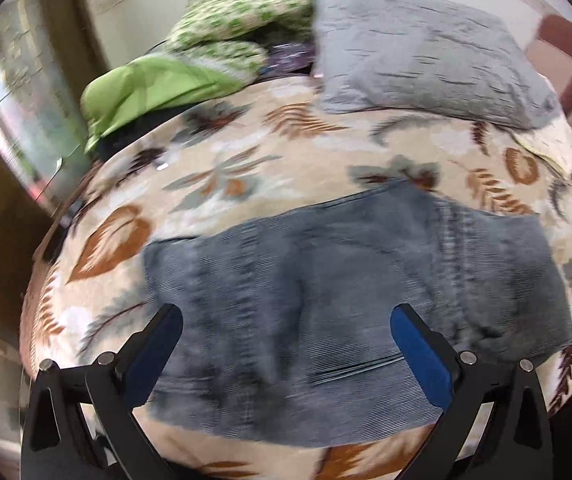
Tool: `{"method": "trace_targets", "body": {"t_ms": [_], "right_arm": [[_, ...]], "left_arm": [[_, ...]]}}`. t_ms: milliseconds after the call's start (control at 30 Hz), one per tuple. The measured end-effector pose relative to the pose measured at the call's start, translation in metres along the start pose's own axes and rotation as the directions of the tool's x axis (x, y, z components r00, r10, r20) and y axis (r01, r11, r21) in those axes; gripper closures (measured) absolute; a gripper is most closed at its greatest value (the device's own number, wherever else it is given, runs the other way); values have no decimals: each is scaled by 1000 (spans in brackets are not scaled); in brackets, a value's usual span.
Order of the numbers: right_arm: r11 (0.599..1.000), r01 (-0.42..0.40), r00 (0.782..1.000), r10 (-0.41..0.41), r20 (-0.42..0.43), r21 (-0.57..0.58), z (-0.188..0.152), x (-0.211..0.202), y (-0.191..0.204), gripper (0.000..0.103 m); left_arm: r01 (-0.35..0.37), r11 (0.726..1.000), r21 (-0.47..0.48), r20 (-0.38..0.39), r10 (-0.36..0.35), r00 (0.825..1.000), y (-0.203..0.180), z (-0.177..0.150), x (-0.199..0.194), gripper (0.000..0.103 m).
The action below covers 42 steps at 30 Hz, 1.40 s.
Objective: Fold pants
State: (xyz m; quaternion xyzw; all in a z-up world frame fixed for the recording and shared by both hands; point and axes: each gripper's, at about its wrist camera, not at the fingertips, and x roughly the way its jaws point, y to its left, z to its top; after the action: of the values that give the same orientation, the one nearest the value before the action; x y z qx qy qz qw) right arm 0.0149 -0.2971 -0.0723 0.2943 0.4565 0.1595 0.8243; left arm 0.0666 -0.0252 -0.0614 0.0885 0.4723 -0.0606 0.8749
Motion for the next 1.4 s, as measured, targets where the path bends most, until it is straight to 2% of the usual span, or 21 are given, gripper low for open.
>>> {"method": "trace_targets", "body": {"t_ms": [33, 67, 133, 167, 200, 233, 267, 300, 367, 433, 500, 633, 733, 800, 867, 967, 1100, 1167, 1267, 1333, 1400], "right_arm": [[999, 21, 999, -22, 44, 38, 0, -9, -15, 24], [996, 5, 997, -11, 72, 92, 0, -13, -33, 24], [983, 19, 996, -34, 80, 180, -5, -6, -63, 28], [977, 72, 995, -83, 48, 200, -8, 4, -74, 38], [970, 123, 992, -126, -1, 208, -13, 14, -84, 54], [958, 173, 985, -163, -61, 228, -18, 27, -96, 59], [951, 190, 981, -176, -79, 245, -22, 32, -103, 68], [953, 178, 984, -169, -60, 244, -22, 28, -104, 69], [960, 166, 986, -160, -43, 224, -15, 18, -97, 70], [973, 150, 988, -151, -7, 178, -5, 12, -83, 70], [978, 150, 988, -154, 20, 148, 11, 15, -71, 70], [977, 189, 982, -191, 7, 98, 28, 48, -54, 70], [961, 268, 959, -258, -119, 69, 21, 88, -55, 69], [954, 298, 953, -295, -68, 30, 18, 89, -43, 69], [972, 230, 971, -227, -68, 36, 15, 85, -29, 68], [989, 147, 988, -148, -38, -28, 5, 80, -1, 68], [996, 7, 999, -11, -42, -86, -22, 89, 29, 68], [994, -16, 999, 12, -33, -107, -34, 96, 31, 67], [992, -15, 997, 5, -79, -129, -51, 114, 24, 66], [987, -30, 998, 23, -51, -157, -53, 113, 24, 66], [986, -45, 998, 36, -59, -162, -52, 112, 23, 66]], "left_arm": [[10, 1000, 13, 2, -10, 1000, -11, 3, 1, 0], [25, 999, 26, 4, -25, 1000, -25, 6, 3, 0], [57, 997, 47, -15, -56, 998, -55, 9, 16, 0], [61, 996, 61, -29, -59, 998, -67, 9, 24, 0], [47, 995, 87, -49, -43, 998, -78, 7, 34, 0], [-7, 991, 135, -81, 18, 997, -91, 1, 50, 0], [-55, 985, 165, -104, 73, 992, -96, -4, 62, 0], [-71, 982, 173, -119, 93, 989, -96, -8, 69, 0], [-48, 991, 128, -129, 65, 989, -85, -14, 73, 0], [-64, 991, 114, -141, 80, 987, -74, -13, 69, 0], [-56, 993, 105, -115, 68, 991, -58, -17, 57, 0], [-78, 997, -20, -104, 76, 992, -4, -41, 32, 0], [-154, 973, -173, -105, 137, 985, 52, -67, 15, 0], [-176, 949, -261, -119, 149, 982, 82, -77, 11, 0], [-201, 910, -363, -135, 163, 977, 113, -82, 8, 0], [-194, 859, -474, -138, 145, 980, 143, -90, 2, 0], [-137, 839, -527, -156, 63, 986, 149, -97, 4, 0], [-131, 830, -542, -170, 44, 984, 146, -99, 12, 0], [-109, 823, -557, -225, -24, 974, 134, -107, 34, 0], [-110, 815, -570, -245, -41, 969, 128, -107, 44, 0], [-44, 787, -615, -209, -110, 972, 128, -104, 53, 0]]}}
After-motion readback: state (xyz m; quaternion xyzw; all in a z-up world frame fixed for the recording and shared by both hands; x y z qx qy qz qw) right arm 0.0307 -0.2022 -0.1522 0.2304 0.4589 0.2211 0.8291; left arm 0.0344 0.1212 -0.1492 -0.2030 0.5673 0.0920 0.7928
